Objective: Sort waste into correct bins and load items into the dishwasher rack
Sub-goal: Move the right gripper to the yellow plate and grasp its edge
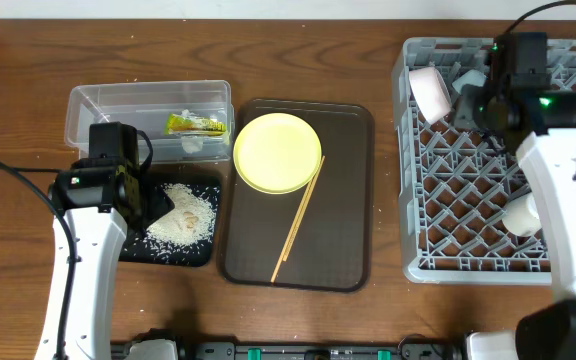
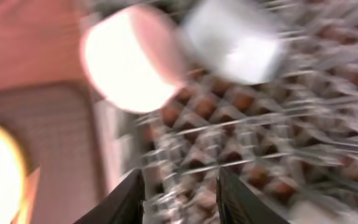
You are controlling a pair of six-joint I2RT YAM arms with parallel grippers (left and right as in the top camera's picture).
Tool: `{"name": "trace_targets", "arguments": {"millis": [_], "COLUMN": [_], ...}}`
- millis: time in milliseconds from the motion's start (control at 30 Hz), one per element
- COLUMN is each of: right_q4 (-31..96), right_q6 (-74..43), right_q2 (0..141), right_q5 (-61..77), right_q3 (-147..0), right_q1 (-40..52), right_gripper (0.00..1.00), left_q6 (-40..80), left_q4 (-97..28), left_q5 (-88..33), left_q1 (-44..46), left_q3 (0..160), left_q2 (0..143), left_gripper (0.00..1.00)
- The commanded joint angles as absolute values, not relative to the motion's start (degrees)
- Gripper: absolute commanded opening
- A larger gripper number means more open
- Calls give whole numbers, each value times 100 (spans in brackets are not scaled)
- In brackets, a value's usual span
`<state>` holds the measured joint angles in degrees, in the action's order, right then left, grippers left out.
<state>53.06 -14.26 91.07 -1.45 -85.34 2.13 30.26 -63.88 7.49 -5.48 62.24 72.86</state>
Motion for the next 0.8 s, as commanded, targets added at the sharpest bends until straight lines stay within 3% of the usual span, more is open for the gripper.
{"name": "trace_targets", "arguments": {"millis": [0, 200, 467, 767], "right_q4": [5500, 5509, 4458, 3894], "right_q6": [-893, -773, -1767, -2552], "right_q2": [9076, 9201, 9865, 10919], "right_q5": [1879, 2191, 834, 447], "right_q3": [-8547, -8350, -8058, -8058], "right_q1": [449, 1352, 2600, 3192], "right_gripper": [38, 39, 39, 38], "left_q6": [3118, 3118, 3118, 3118], "left_q4": [-6401, -6401, -6403, -6401], "left_q5": [816, 816, 816, 816], "left_q1": [-572, -572, -572, -572], "left_q3": [6211, 6211, 6211, 6211], "left_q2": [7264, 7264, 7264, 7264], "left_gripper": [76, 76, 76, 76]}}
